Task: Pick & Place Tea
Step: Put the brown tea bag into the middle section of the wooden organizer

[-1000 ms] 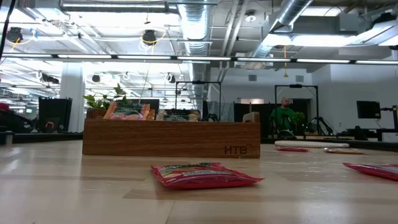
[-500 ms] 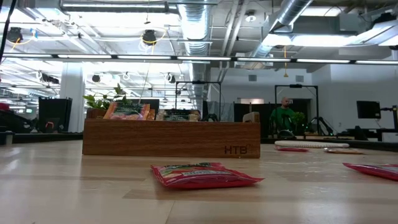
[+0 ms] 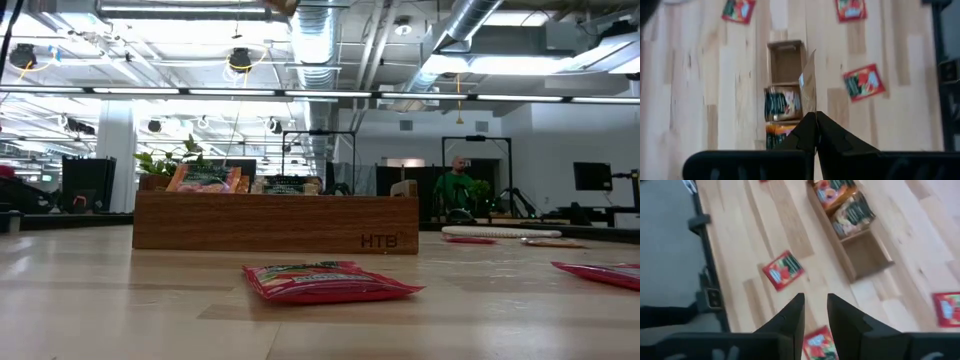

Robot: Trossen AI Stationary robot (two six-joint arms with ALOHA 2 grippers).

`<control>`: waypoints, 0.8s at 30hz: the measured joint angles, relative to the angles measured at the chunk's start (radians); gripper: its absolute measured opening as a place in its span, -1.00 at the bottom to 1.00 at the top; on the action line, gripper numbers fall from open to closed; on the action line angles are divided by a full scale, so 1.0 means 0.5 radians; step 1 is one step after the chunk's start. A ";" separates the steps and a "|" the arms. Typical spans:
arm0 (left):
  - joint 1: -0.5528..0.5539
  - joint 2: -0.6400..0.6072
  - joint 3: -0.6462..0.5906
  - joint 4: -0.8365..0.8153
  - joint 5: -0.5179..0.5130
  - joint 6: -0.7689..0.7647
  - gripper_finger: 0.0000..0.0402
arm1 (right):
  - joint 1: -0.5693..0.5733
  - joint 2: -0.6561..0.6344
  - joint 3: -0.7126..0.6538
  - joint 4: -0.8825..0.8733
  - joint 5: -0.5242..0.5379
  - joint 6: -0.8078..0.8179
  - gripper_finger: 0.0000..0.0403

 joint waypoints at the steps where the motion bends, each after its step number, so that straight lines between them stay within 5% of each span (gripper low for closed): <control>1: -0.001 0.024 0.000 -0.019 0.001 0.011 -1.00 | 0.032 0.000 -0.011 -0.018 0.048 0.012 -0.63; 18: 0.218 0.620 -0.002 -0.463 0.179 0.499 -1.00 | 0.651 -0.201 -0.019 -0.134 1.241 0.457 -0.64; 24: 0.321 0.734 0.012 -0.477 0.245 0.552 -1.00 | 0.697 -0.236 -0.019 -0.135 1.343 0.458 -0.64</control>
